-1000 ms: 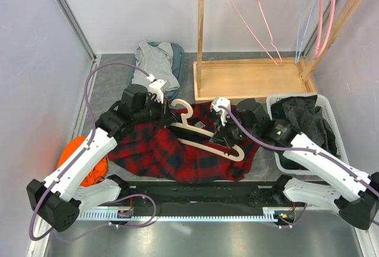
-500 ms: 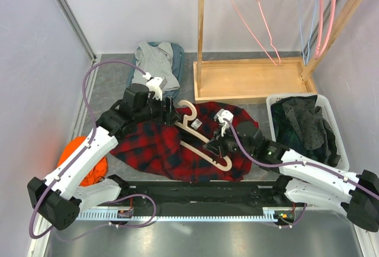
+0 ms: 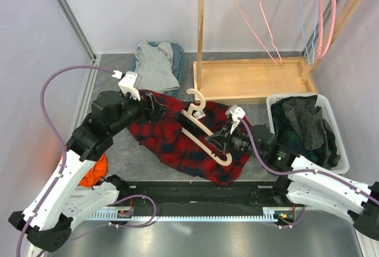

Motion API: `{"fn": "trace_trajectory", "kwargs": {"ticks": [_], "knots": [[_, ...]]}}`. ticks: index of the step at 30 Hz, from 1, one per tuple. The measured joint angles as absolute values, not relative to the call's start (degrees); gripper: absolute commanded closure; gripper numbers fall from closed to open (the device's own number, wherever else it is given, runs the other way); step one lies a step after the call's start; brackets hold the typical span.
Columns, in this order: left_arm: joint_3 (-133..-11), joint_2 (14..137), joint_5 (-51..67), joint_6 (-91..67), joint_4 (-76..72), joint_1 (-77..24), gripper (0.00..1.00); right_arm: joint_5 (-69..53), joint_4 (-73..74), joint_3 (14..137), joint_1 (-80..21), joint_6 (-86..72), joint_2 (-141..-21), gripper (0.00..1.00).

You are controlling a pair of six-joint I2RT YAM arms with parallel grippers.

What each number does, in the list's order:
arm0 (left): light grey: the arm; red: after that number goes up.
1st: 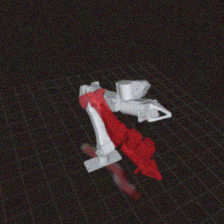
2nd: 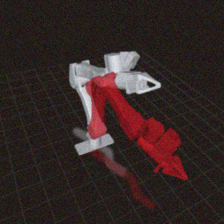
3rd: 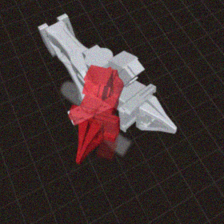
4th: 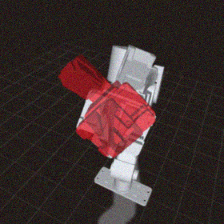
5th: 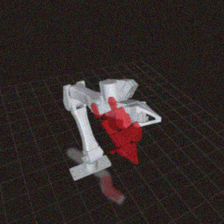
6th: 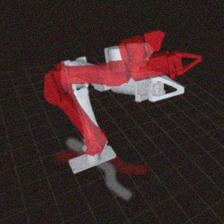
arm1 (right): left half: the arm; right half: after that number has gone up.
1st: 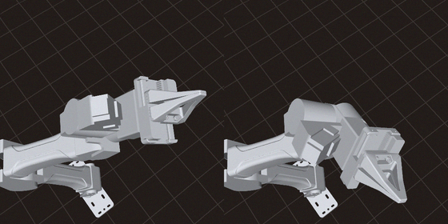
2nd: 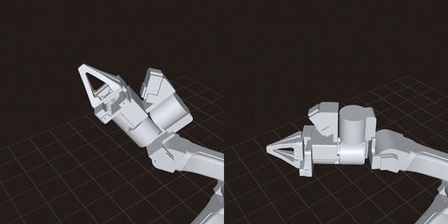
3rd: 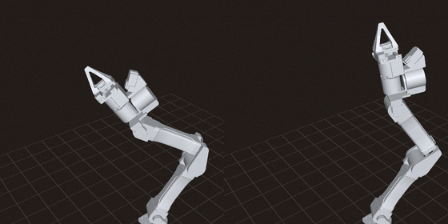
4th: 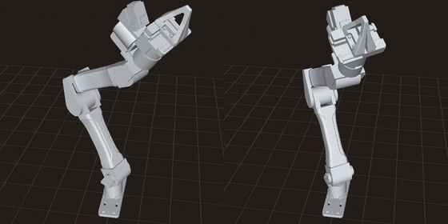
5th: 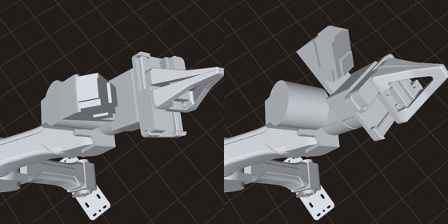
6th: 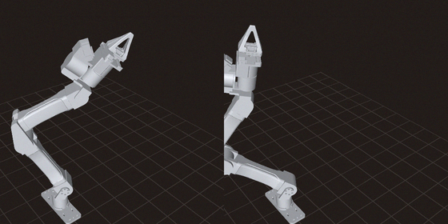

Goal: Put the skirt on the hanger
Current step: Hang the skirt on the hanger.

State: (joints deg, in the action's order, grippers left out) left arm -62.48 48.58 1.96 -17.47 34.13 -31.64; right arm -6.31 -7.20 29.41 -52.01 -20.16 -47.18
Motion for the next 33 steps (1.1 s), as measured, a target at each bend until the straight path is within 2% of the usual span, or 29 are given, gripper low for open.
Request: {"fn": "trace_trajectory", "kwargs": {"ticks": [8,18,33], "knots": [[-66.5,46.8,6.1,-13.4,34.1,-31.6,0.17,-7.9,-0.6,34.4,-52.0,-16.8,-43.9,1.0],[-67.2,48.1,24.7,0.3,34.5,-31.6,0.17,-15.0,13.5,44.3,-52.0,-10.7,-38.2,1.0],[-68.8,46.2,35.8,9.0,36.9,-31.6,0.15,-23.5,20.6,45.4,-52.0,-8.7,-36.2,1.0]]}}
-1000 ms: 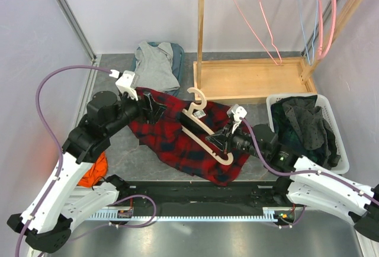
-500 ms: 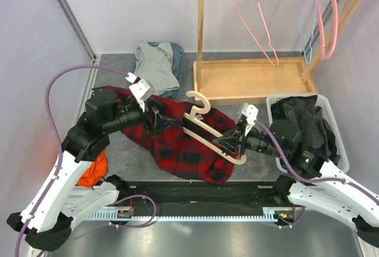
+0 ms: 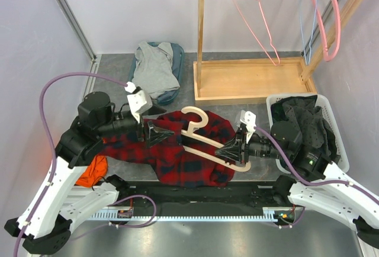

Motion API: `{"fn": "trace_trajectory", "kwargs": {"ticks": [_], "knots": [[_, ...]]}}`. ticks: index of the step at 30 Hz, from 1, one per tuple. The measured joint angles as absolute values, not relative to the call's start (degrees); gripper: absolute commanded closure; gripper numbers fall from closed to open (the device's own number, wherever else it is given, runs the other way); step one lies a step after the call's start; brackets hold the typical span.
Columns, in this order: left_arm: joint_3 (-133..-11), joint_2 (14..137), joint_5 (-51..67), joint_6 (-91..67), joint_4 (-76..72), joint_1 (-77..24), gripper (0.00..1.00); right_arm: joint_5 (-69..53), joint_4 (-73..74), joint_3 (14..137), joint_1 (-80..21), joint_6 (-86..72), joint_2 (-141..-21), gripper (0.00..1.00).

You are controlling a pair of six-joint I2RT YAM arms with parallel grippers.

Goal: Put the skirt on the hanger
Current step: Hang the skirt on the hanger.

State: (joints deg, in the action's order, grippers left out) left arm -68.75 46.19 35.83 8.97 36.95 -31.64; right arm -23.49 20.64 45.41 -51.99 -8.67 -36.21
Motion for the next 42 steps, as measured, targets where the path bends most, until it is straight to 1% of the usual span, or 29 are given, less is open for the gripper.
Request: {"fn": "trace_trajectory", "kwargs": {"ticks": [2,6,8,9,10,12,13,14,15,16,18,19,20,21,22,23,24,26,27,31,35,37,38,40,41,42], "knots": [[-68.8,47.4,39.4,10.5,38.5,-31.6,0.13,-24.2,20.7,45.4,-52.0,-8.6,-36.2,1.0],[-68.8,50.9,47.5,14.6,42.9,-31.6,0.13,-25.1,20.7,45.4,-52.0,-8.5,-36.1,1.0],[-68.8,52.8,50.1,16.1,44.8,-31.6,0.14,-25.3,20.8,45.4,-52.0,-8.5,-36.1,1.0],[-68.8,53.6,50.7,16.8,45.5,-31.6,0.17,-25.4,21.0,45.4,-52.0,-8.5,-36.1,1.0],[-68.8,54.4,51.3,17.4,46.5,-31.6,0.27,-25.5,21.2,45.4,-52.0,-8.5,-36.1,1.0],[-68.8,55.5,51.8,18.1,47.9,-31.6,0.4,-25.7,21.5,45.4,-52.0,-8.5,-36.1,1.0],[-68.8,56.0,52.1,18.6,48.4,-31.7,0.6,-25.8,21.6,45.4,-52.0,-8.5,-36.1,1.0],[-68.8,56.6,52.2,18.9,48.7,-31.8,0.72,-25.9,21.6,45.4,-52.0,-8.5,-36.1,1.0],[-68.8,57.2,52.4,19.0,49.0,-32.0,0.81,-25.9,21.6,45.4,-52.0,-8.5,-36.1,1.0],[-68.8,57.7,52.2,19.0,49.5,-32.1,0.97,-26.0,22.1,45.4,-52.0,-8.3,-36.1,1.0],[-68.8,58.7,53.0,19.2,50.8,-32.7,0.98,-24.7,23.0,45.4,-51.7,-7.7,-36.1,1.0],[-68.8,59.0,52.5,19.2,51.2,-33.2,0.98,-24.3,23.8,45.4,-51.5,-7.6,-36.1,0.97],[-68.8,59.3,52.2,19.0,51.3,-33.5,0.98,-24.1,24.2,45.4,-51.5,-7.4,-36.1,0.87],[-68.8,59.4,51.5,18.6,51.1,-33.7,0.98,-23.3,24.4,45.4,-51.5,-7.4,-36.1,0.75],[-68.8,59.6,50.1,18.2,50.7,-33.9,0.98,-22.2,24.6,45.4,-51.5,-7.2,-36.2,0.52],[-68.8,59.6,49.0,17.7,50.4,-34.1,0.98,-20.7,24.5,45.5,-51.6,-7.4,-36.4,0.34],[-68.6,59.6,47.2,16.5,49.7,-34.3,0.98,-18.3,24.0,45.6,-51.6,-7.7,-36.8,0.19],[-68.0,59.5,43.0,14.5,48.0,-34.9,0.98,-12.9,23.3,46.6,-51.7,-8.4,-37.6,0.11],[-67.2,59.2,38.8,13.1,46.7,-35.2,0.98,-8.6,23.0,47.5,-51.7,-8.5,-37.8,0.05],[-64.5,58.2,22.9,8.0,44.4,-34.5,0.98,3.8,22.9,50.3,-51.9,-11.1,-37.3,0.03],[-63.3,55.9,14.5,4.0,43.0,-34.5,0.98,10.2,23.3,51.1,-51.9,-13.6,-37.5,0.06],[-63.3,54.4,12.5,2.6,42.4,-34.5,0.98,11.8,23.6,51.1,-51.9,-15.2,-39.0,0.09],[-63.3,53.5,11.9,2.0,41.8,-34.5,0.98,12.4,23.7,51.0,-51.9,-16.4,-40.6,0.13],[-63.3,52.2,11.2,0.9,41.0,-34.5,0.98,12.9,23.8,51.0,-51.9,-18.9,-45.0,0.17],[-63.3,51.7,11.0,0.4,40.6,-34.5,0.98,13.0,23.7,50.9,-51.9,-20.3,-47.7,0.21],[-63.3,51.5,10.7,0.1,40.3,-34.5,0.98,13.2,23.5,50.7,-51.9,-21.8,-50.4,0.22]]}}
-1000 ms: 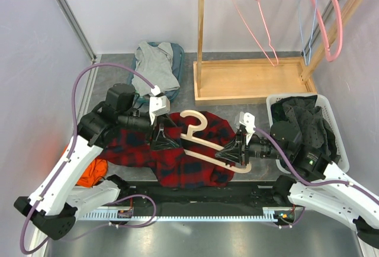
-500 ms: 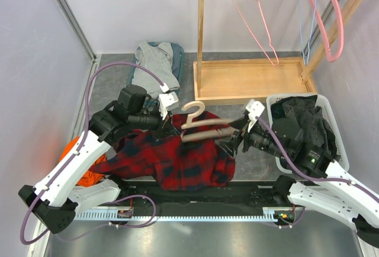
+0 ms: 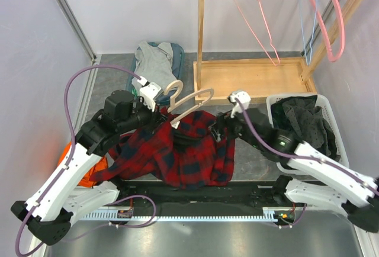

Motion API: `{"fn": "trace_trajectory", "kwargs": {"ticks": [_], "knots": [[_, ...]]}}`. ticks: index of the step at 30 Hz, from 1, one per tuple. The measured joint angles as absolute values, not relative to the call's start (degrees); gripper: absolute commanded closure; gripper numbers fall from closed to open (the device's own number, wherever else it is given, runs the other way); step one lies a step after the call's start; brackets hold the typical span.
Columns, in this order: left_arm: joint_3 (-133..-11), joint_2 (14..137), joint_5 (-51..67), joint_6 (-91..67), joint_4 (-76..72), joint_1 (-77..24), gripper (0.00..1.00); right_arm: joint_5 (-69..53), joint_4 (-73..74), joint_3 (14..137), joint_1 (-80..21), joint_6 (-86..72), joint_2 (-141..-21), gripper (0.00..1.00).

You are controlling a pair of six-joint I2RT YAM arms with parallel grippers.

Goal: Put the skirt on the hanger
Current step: Hang the skirt on the hanger.

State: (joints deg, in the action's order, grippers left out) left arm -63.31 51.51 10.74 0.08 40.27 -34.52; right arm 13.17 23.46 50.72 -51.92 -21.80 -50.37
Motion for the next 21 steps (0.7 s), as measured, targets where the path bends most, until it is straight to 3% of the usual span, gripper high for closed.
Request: {"fn": "trace_trajectory", "kwargs": {"ticks": [9,21], "knots": [[-60.7,51.3,10.0,-2.5,38.3,-34.5,0.98,17.1,16.8,46.7,-52.0,-34.9,-69.1,0.24],[-59.6,51.5,9.5,-3.7,36.0,-34.5,0.98,23.6,14.3,46.1,-53.0,-41.6,-79.7,0.26]]}}
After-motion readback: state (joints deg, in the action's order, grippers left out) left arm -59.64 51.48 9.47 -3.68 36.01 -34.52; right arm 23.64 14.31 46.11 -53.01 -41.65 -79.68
